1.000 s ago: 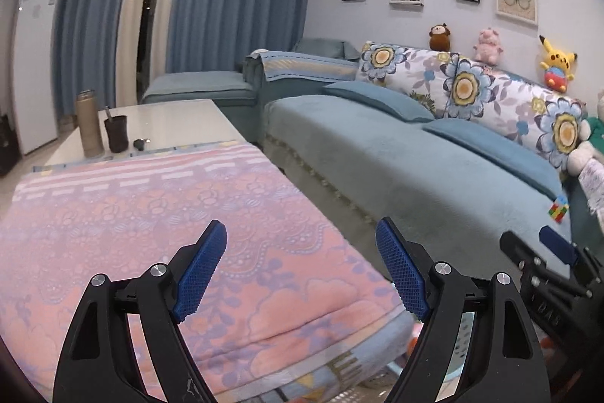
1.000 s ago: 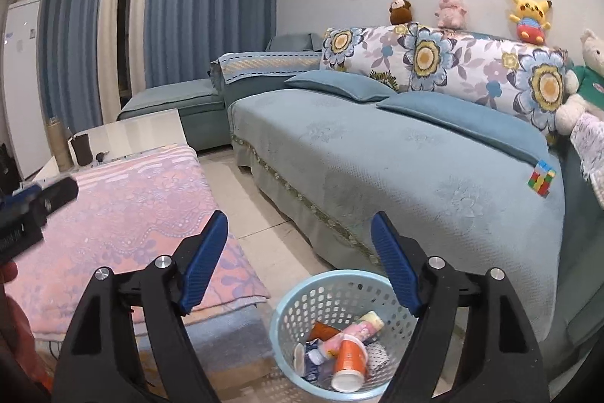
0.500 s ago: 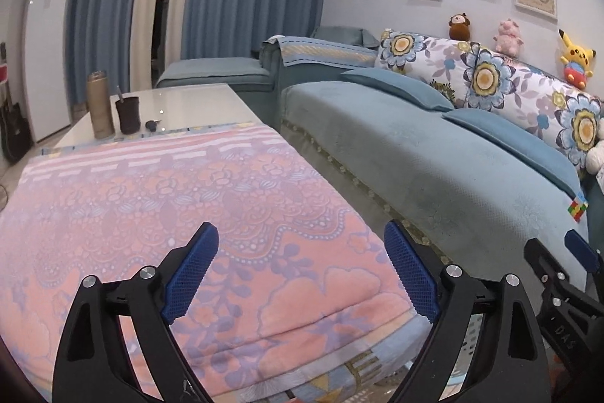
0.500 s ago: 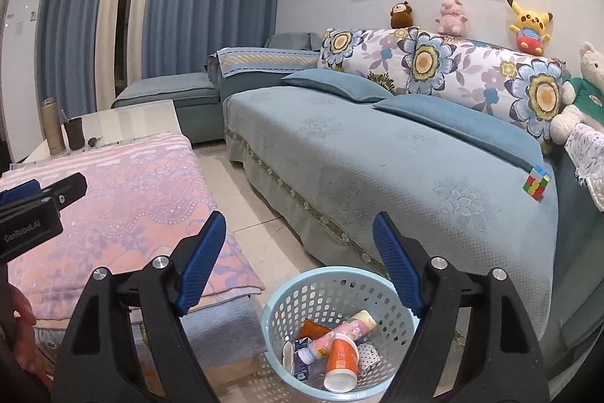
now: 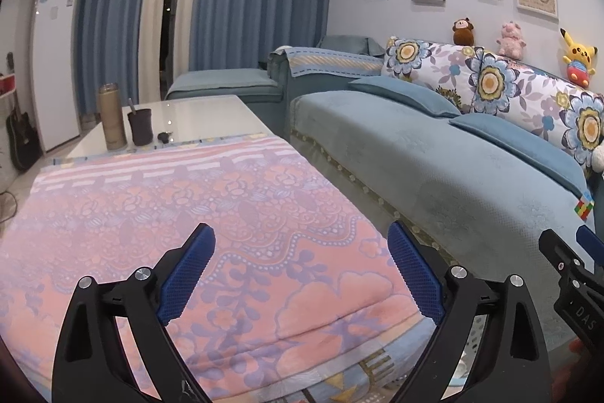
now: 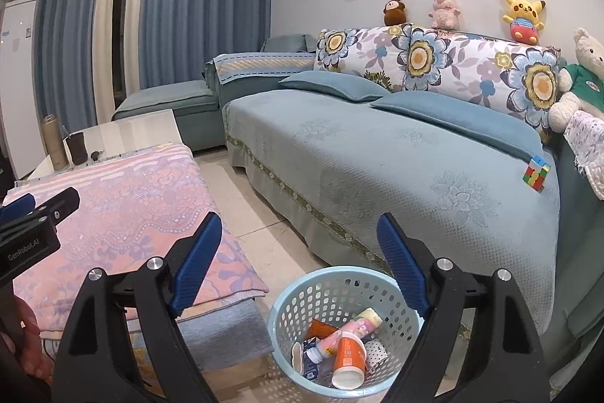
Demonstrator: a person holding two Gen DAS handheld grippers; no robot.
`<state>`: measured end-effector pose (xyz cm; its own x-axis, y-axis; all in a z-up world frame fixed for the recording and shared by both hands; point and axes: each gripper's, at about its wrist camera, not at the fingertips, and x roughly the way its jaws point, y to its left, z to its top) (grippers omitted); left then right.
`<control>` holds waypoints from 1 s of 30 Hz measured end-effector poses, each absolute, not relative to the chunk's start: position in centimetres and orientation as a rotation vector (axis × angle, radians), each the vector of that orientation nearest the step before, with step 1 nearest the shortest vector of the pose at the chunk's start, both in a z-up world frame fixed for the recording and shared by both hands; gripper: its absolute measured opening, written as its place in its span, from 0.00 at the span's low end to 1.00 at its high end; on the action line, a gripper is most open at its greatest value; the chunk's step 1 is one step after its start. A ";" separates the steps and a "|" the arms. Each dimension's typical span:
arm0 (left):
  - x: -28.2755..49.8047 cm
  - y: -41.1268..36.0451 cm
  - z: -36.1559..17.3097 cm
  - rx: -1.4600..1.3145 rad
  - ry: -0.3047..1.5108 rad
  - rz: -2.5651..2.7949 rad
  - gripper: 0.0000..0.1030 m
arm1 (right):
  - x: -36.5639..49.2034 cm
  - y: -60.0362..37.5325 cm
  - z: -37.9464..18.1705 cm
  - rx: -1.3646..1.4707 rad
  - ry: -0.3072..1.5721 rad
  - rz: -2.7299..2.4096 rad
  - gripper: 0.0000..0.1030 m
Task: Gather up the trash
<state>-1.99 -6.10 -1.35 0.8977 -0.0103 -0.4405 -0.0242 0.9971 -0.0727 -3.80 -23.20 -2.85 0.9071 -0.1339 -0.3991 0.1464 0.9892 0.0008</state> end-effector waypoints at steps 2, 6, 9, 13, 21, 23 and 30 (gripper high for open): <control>-2.1 -5.9 -1.3 -0.079 0.455 0.007 0.88 | -3.8 -23.1 -2.8 0.027 0.409 -0.147 0.78; -2.2 -5.7 -1.2 -0.085 0.450 0.007 0.88 | -3.8 -22.8 -2.8 0.027 0.414 -0.141 0.78; -2.2 -5.6 -1.2 -0.080 0.450 0.004 0.89 | -3.8 -22.7 -2.8 0.027 0.416 -0.138 0.78; -2.2 -5.4 -1.2 -0.086 0.449 0.003 0.90 | -3.8 -22.5 -2.8 0.019 0.415 -0.139 0.78; -2.1 -5.2 -1.3 -0.101 0.452 -0.008 0.90 | -3.8 -22.5 -2.3 0.031 0.409 -0.129 0.78; -2.1 -5.2 -1.3 -0.100 0.451 -0.008 0.90 | -3.8 -22.6 -2.3 0.036 0.412 -0.131 0.78; -2.1 -5.2 -1.3 -0.107 0.449 -0.017 0.90 | -4.0 -22.7 -1.9 0.039 0.400 -0.127 0.78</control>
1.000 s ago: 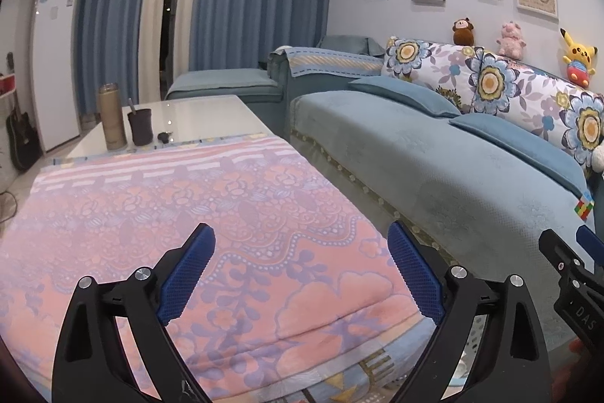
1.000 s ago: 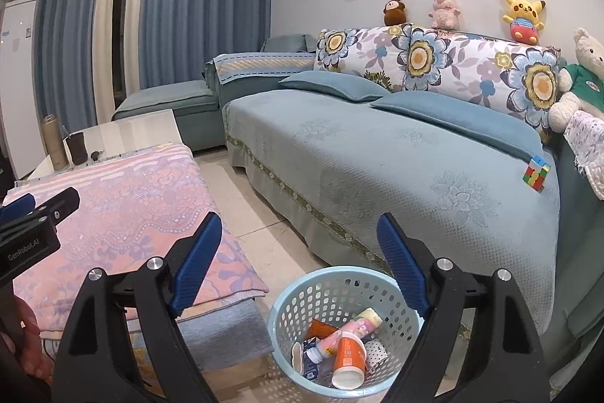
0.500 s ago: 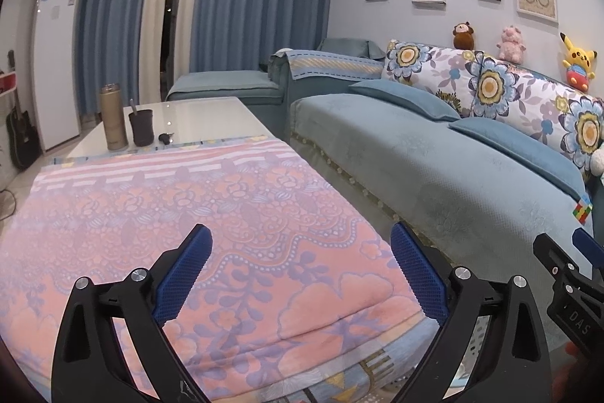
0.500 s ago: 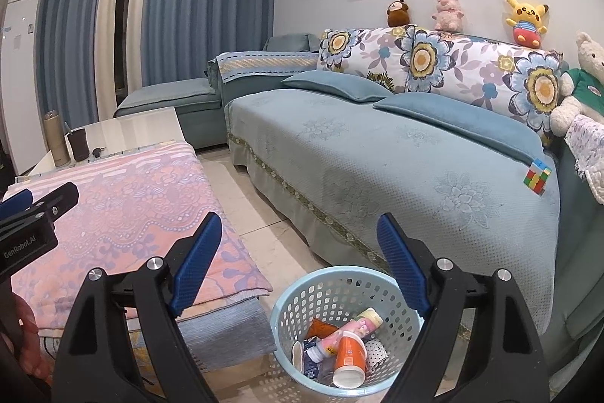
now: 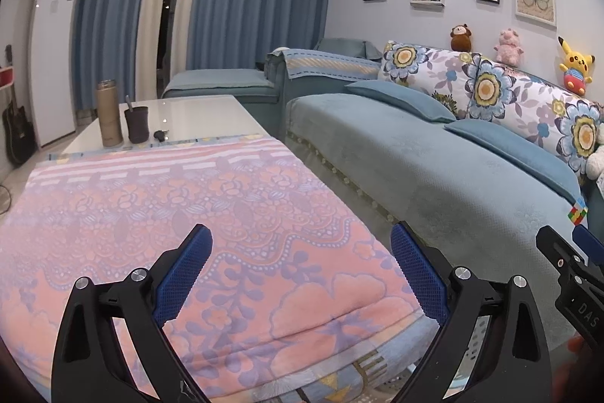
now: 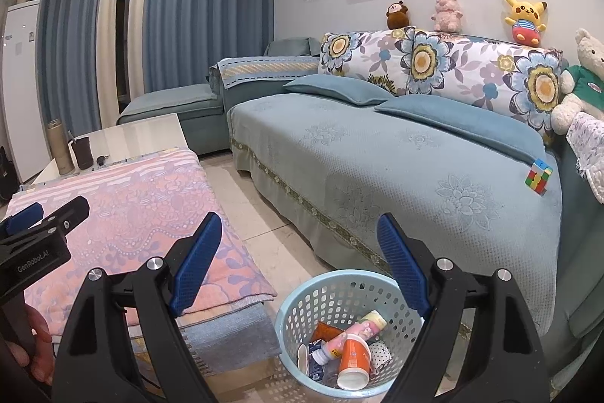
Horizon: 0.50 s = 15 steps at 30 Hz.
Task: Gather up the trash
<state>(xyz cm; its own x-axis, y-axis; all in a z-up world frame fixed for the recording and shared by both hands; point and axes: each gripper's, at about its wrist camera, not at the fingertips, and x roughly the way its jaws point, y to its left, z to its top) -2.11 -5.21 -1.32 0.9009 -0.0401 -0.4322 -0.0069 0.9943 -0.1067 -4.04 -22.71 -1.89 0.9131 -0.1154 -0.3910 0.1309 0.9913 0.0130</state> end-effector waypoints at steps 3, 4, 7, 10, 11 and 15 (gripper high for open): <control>-2.0 -5.2 -1.3 -0.106 0.448 -0.017 0.90 | -4.0 -22.7 -1.9 0.040 0.404 -0.126 0.78; -2.0 -5.1 -1.3 -0.106 0.447 -0.017 0.90 | -4.0 -22.7 -1.9 0.042 0.406 -0.126 0.78; -2.0 -5.2 -1.3 -0.106 0.448 -0.016 0.90 | -3.8 -22.9 -2.0 0.047 0.412 -0.124 0.78; -2.0 -5.2 -1.3 -0.111 0.452 -0.020 0.90 | -3.7 -23.0 -2.1 0.050 0.415 -0.123 0.78; -1.9 -5.2 -1.4 -0.116 0.457 -0.026 0.90 | -3.7 -23.1 -2.1 0.049 0.416 -0.122 0.78; -1.9 -4.9 -1.4 -0.139 0.463 -0.029 0.90 | -3.7 -23.0 -2.2 0.048 0.420 -0.119 0.78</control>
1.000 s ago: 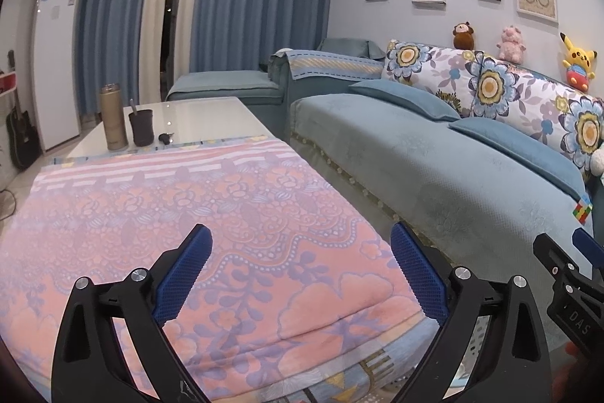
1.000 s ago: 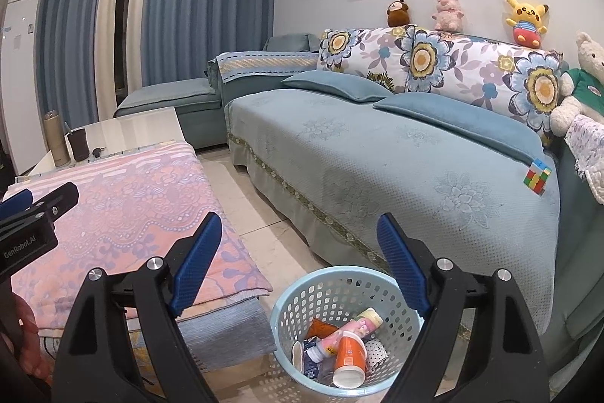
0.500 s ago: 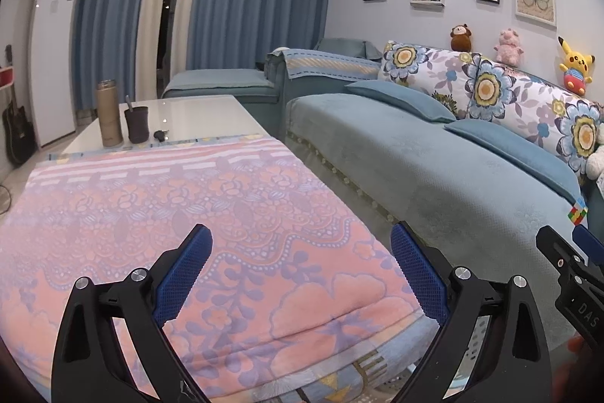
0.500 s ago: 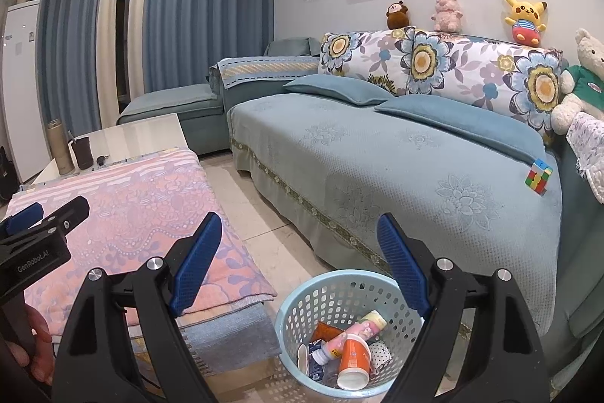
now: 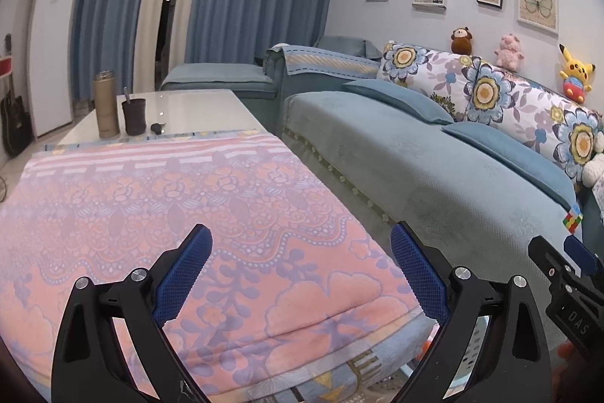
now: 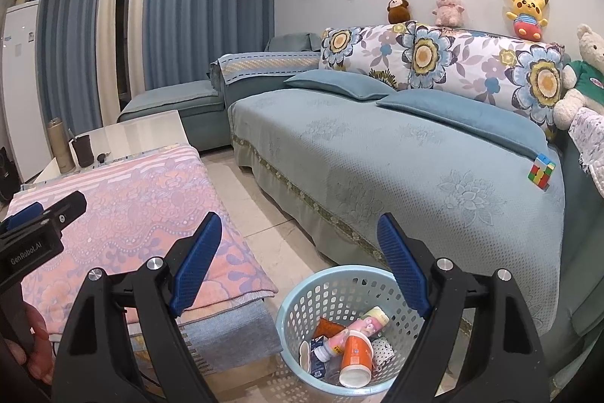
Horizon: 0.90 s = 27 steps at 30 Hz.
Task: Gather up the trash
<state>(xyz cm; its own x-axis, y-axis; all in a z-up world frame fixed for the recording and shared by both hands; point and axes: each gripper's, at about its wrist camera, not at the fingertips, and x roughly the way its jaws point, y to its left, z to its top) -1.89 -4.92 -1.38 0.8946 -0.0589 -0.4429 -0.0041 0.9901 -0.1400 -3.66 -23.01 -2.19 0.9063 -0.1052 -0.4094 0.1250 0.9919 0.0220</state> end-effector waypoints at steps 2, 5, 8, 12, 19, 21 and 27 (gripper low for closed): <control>-1.9 -4.9 -1.4 -0.141 0.464 -0.024 0.90 | -3.6 -23.0 -2.3 0.050 0.423 -0.117 0.78; -1.7 -4.8 -1.5 -0.147 0.472 -0.019 0.90 | -3.4 -23.2 -2.4 0.065 0.438 -0.107 0.78; -1.8 -4.9 -1.5 -0.143 0.472 -0.014 0.90 | -3.2 -23.4 -2.7 0.070 0.450 -0.106 0.78; -1.8 -5.0 -1.4 -0.138 0.474 -0.011 0.90 | -3.1 -23.4 -2.8 0.070 0.450 -0.107 0.78; -1.7 -5.0 -1.4 -0.134 0.478 -0.009 0.90 | -3.1 -23.4 -2.8 0.071 0.451 -0.106 0.78; -1.7 -5.0 -1.4 -0.134 0.478 -0.011 0.90 | -3.1 -23.5 -2.8 0.072 0.452 -0.105 0.78; -1.6 -5.2 -1.4 -0.117 0.474 -0.012 0.90 | -3.2 -23.2 -2.9 0.075 0.446 -0.097 0.78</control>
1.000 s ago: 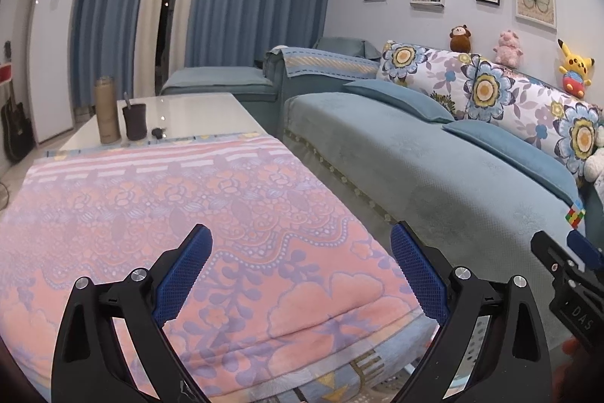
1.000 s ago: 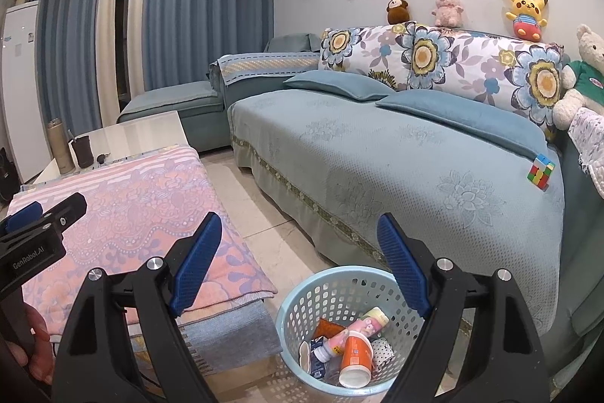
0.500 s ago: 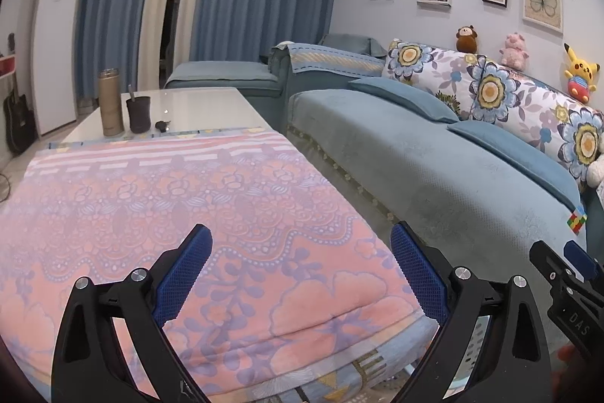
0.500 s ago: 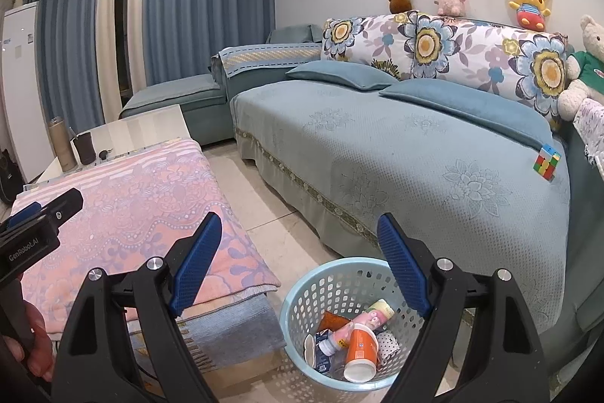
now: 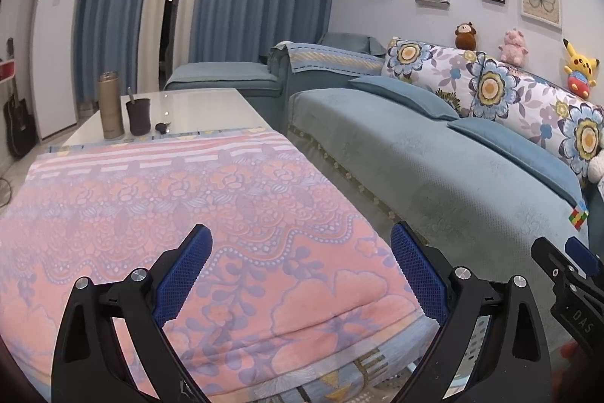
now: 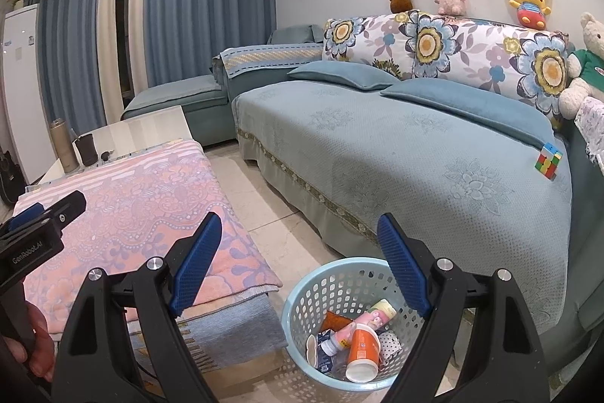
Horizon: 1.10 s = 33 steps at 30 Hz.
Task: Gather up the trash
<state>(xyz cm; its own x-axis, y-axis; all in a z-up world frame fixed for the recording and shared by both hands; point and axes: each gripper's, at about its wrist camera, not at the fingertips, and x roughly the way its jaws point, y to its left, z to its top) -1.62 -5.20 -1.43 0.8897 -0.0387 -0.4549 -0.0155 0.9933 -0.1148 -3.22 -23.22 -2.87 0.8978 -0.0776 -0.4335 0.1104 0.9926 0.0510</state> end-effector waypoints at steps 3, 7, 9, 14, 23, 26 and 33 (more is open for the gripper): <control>-1.6 -5.1 -1.5 -0.120 0.477 -0.020 0.90 | -3.3 -23.1 -2.9 0.073 0.442 -0.098 0.78; -1.4 -5.0 -1.7 -0.125 0.486 -0.026 0.90 | -3.4 -23.0 -3.1 0.075 0.443 -0.098 0.78; -1.3 -4.8 -1.7 -0.125 0.485 -0.028 0.90 | -3.5 -23.0 -3.1 0.075 0.443 -0.099 0.78; -0.9 -4.6 -2.0 -0.156 0.512 -0.061 0.90 | -3.3 -22.9 -3.3 0.080 0.460 -0.089 0.78; -0.9 -4.4 -1.9 -0.135 0.502 -0.058 0.90 | -3.2 -23.0 -3.3 0.075 0.459 -0.094 0.78; -0.9 -4.4 -1.9 -0.129 0.497 -0.056 0.90 | -3.2 -23.0 -3.3 0.075 0.458 -0.094 0.78; -1.0 -4.5 -1.8 -0.104 0.489 -0.047 0.90 | -3.2 -23.2 -3.3 0.078 0.466 -0.102 0.78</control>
